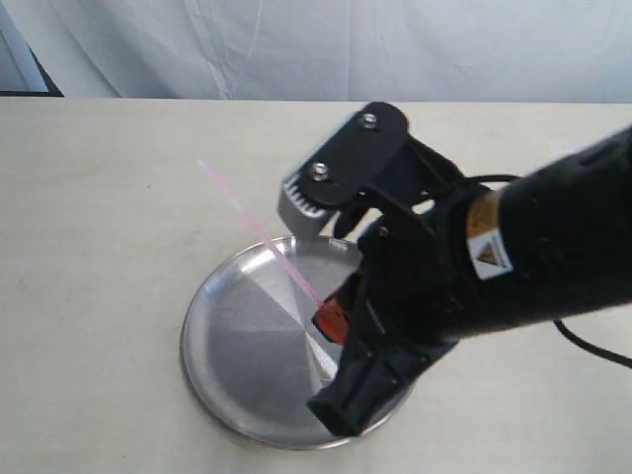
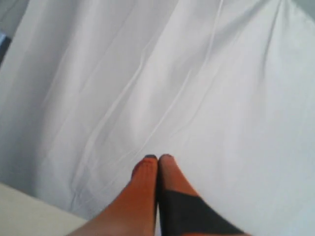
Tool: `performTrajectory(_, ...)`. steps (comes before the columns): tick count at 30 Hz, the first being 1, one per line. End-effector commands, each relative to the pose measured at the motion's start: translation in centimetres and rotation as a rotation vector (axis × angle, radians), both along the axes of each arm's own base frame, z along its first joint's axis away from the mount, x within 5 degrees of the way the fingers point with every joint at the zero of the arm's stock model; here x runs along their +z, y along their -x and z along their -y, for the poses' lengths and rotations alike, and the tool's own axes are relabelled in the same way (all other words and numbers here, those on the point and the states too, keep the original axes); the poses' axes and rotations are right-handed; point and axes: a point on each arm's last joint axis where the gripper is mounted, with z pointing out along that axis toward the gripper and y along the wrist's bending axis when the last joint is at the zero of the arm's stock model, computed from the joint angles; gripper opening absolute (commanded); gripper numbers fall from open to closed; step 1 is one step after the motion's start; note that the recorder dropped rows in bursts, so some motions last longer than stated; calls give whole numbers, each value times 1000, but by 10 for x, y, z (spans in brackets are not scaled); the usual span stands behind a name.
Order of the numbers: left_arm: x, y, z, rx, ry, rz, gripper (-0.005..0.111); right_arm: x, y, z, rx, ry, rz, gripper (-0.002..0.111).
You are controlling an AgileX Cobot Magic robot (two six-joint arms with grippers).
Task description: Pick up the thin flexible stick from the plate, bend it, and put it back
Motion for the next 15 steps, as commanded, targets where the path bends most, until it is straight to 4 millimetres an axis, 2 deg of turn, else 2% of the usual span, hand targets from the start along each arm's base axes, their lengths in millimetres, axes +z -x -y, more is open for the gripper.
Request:
performTrajectory(1,17,6,14,-107,-168,81,0,3,16,18,-60,-119,14,-1)
performTrajectory(4,32,1,33,-302,-284,5,0,11,27,31,-112,-198,19,-1)
performTrajectory(5,34,-3,36,-341,-282,-20,0,13,29,33,-120,-214,23,-1)
performTrajectory(7,36,-17,40,-427,-172,-106,0,7,33,39,-157,-259,24,-1)
performTrajectory(9,31,-24,52,-582,-180,-155,0,-7,36,45,-209,-317,28,-1)
performTrajectory(11,26,-24,70,-875,-143,-210,0,-25,40,51,-248,-348,15,-1)
performTrajectory(13,19,-27,80,-1080,-101,-273,0,-32,43,53,-256,-341,-3,-1)
performTrajectory(15,8,-40,83,-1129,-47,-384,0,-35,43,54,-269,-352,-18,-1)
